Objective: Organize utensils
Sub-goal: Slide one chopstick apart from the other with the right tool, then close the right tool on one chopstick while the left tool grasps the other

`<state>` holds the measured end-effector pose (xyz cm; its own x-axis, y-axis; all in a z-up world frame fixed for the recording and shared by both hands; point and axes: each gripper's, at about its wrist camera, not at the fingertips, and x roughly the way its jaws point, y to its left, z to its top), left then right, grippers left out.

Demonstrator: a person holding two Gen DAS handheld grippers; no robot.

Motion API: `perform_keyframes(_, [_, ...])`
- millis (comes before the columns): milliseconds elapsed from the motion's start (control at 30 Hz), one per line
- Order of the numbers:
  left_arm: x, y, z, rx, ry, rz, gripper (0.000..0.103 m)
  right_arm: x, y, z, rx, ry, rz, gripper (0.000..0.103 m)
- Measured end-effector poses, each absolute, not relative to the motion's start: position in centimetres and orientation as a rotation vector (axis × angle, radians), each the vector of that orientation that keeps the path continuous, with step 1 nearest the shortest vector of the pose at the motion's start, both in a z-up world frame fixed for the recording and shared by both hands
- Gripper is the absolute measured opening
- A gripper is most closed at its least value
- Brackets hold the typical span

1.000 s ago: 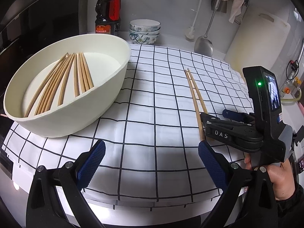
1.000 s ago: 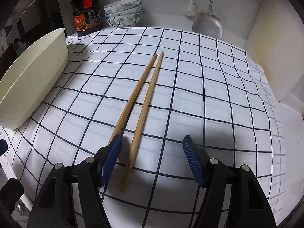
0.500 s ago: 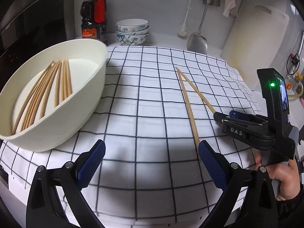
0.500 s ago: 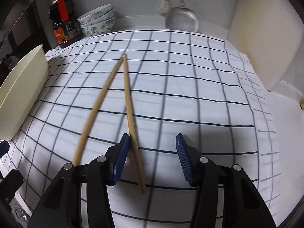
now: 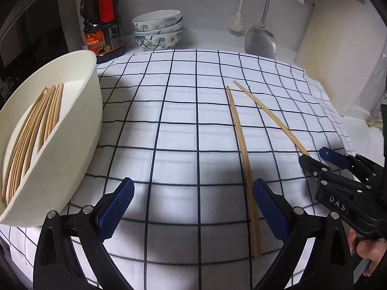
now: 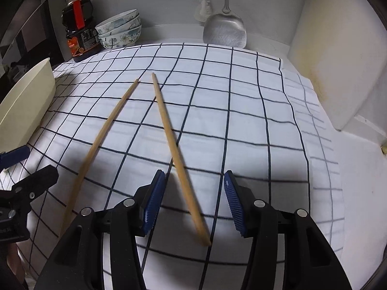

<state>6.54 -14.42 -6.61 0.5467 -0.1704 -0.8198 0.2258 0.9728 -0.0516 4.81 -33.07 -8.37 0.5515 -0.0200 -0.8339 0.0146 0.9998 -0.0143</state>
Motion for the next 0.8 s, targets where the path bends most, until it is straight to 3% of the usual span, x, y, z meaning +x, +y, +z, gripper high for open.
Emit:
perform_keyframes(633, [9.5,-17.4,-8.1,0.124,0.992,-0.190,0.097,6.8,-35.1,-8.6,-0.004,0.968,-0.005,0.047])
perform_keyframes(800, [8.9,-18.0,-8.2,0.134,0.998,-0.228,0.078,6.7,-34.3,-8.5,-0.027,0.963,0.016,0.030])
